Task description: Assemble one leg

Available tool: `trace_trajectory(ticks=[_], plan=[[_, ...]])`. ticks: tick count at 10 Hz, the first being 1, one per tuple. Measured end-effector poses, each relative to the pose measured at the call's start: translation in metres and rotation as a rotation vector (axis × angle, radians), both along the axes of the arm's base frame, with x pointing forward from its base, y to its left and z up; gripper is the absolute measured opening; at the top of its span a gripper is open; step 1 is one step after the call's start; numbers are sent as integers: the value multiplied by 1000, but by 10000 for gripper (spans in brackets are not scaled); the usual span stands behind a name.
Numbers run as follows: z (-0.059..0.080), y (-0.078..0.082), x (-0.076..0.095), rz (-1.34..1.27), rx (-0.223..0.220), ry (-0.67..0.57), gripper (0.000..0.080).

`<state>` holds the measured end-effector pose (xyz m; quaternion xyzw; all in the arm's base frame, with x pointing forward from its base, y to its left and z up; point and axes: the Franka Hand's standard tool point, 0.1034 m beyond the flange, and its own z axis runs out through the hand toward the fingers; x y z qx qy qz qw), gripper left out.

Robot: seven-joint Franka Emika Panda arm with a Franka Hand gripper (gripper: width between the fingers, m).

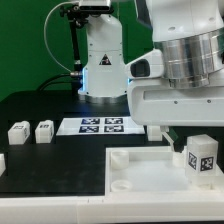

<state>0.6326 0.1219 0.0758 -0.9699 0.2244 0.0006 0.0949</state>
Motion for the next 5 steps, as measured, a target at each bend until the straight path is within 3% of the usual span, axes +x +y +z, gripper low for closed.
trace_trajectory(ticks=[2, 4, 5], plan=[[3, 3, 8, 339, -74, -60, 649], [4, 0, 11, 519, -83, -106, 649], [4, 1, 11, 461, -78, -97, 622]])
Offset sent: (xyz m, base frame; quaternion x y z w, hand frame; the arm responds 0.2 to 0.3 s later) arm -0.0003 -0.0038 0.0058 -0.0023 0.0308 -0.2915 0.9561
